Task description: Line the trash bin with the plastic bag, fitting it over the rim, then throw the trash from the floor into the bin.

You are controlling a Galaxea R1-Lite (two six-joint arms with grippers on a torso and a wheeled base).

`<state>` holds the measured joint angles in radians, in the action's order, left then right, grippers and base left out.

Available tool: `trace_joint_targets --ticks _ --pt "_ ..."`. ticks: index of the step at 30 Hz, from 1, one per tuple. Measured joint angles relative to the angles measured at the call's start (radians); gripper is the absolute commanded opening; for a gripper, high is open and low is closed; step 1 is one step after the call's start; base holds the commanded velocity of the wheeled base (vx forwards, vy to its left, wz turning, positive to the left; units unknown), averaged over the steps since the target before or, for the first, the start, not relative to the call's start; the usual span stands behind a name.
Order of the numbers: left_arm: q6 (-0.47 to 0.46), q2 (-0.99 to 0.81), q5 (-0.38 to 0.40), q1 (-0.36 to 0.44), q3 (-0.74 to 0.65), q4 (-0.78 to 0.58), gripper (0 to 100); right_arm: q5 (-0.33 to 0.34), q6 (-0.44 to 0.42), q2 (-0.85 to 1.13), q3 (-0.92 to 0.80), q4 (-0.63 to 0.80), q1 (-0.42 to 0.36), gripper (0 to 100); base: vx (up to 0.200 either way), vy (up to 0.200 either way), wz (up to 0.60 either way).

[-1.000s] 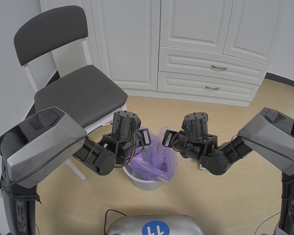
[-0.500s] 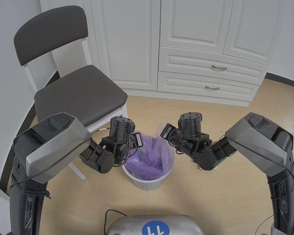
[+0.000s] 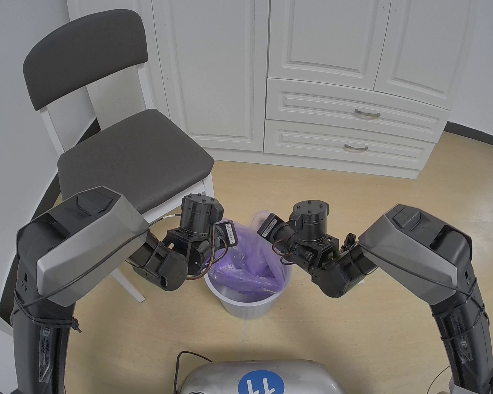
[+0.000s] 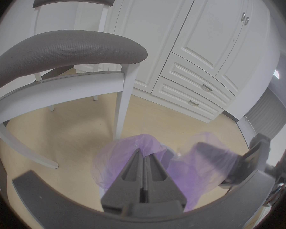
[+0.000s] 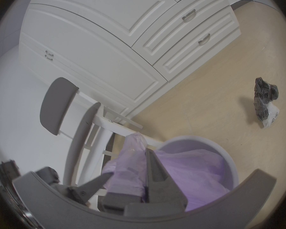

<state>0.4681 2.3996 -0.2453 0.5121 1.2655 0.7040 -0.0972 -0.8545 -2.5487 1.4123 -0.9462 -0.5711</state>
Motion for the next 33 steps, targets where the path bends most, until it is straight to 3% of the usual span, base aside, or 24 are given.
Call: trace_joint_targets --ticks 12,17,25,29,33 --pt "0.013 -0.011 0.001 0.021 -0.036 0.028 0 -0.006 0.071 -0.09 0.084 0.083 0.061 0 0.0 0.0 0.0" --pt "0.005 -0.029 0.001 0.017 -0.071 0.02 0 -0.024 0.153 -0.078 0.063 0.086 0.077 0 0.0 0.0 0.0" --pt "-0.055 -0.094 -0.024 0.0 -0.188 0.015 0 -0.023 0.471 0.006 -0.087 0.079 0.165 0 0.0 0.0 0.0" --pt "-0.075 -0.126 -0.047 -0.013 -0.253 0.018 0 -0.013 0.672 0.067 -0.188 0.065 0.224 0 0.0 0.0 0.0" --pt "-0.089 -0.13 -0.068 -0.033 -0.279 0.022 0 -0.006 0.832 0.099 -0.275 -0.011 0.267 0 0.0 0.0 0.0"
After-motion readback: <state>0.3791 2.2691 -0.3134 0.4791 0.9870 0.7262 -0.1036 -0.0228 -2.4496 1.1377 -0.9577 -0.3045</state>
